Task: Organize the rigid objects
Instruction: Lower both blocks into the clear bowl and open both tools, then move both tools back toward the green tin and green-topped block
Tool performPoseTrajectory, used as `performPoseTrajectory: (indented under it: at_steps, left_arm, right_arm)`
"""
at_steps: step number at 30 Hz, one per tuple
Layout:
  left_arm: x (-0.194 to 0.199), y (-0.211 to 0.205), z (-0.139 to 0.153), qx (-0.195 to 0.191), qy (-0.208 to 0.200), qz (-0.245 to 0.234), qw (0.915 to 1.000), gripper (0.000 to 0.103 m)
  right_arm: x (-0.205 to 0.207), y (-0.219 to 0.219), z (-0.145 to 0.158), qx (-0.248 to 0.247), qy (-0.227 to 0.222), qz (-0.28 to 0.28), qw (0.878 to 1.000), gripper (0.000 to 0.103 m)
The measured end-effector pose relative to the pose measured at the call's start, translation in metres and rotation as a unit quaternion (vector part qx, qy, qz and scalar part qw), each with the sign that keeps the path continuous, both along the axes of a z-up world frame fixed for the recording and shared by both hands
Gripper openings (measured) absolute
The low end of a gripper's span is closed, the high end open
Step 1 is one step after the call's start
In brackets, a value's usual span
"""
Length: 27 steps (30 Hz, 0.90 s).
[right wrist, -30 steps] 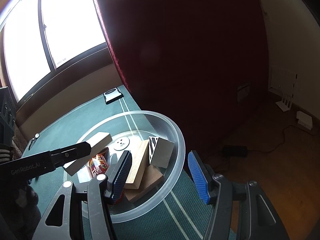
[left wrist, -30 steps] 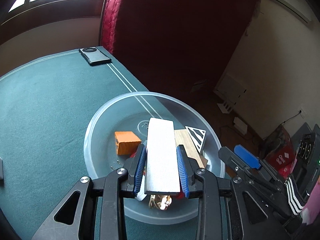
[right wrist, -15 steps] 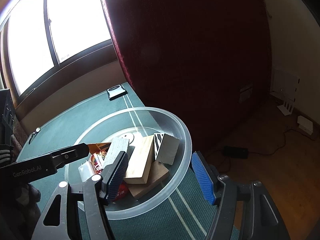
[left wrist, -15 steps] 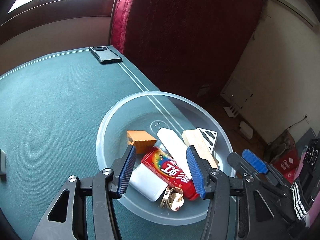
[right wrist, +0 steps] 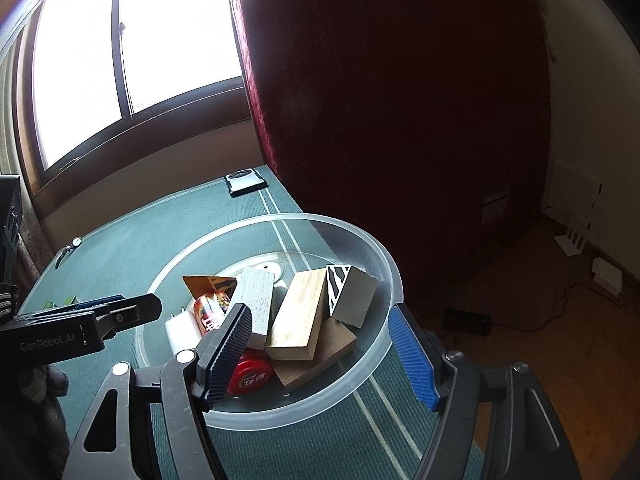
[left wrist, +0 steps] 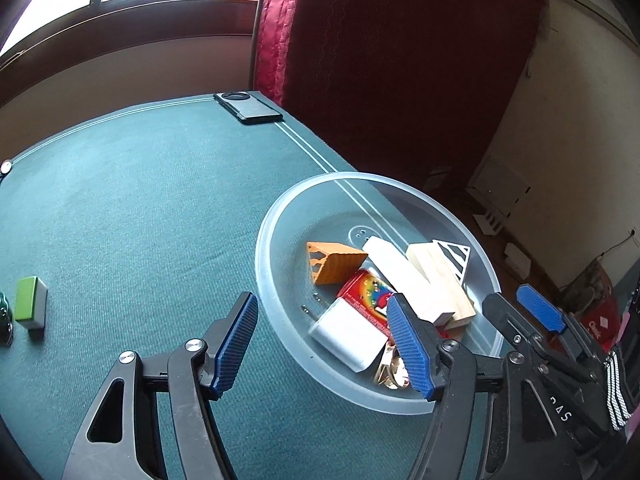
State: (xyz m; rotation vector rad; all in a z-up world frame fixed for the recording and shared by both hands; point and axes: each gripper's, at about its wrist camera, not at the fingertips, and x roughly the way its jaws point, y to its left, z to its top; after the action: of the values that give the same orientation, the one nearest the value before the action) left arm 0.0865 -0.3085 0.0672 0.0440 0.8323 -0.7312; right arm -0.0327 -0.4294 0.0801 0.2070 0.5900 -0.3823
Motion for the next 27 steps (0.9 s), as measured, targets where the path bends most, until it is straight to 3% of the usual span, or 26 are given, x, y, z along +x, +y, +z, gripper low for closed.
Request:
performPoseTrajectory:
  at_steps: [12, 27]
  left_arm:
    - [0.006, 0.045, -0.005, -0.002, 0.006, 0.047, 0.9989, 0.070]
    - [0.015, 0.104, -0.012, -0.004, 0.004, 0.109, 0.9940, 0.072]
  right_arm:
    - [0.002, 0.042, 0.002, -0.064, -0.006, 0.040, 0.997, 0.079]
    - [0.001, 0.076, -0.004, -0.059, 0.012, 0.099, 0.993, 0.082]
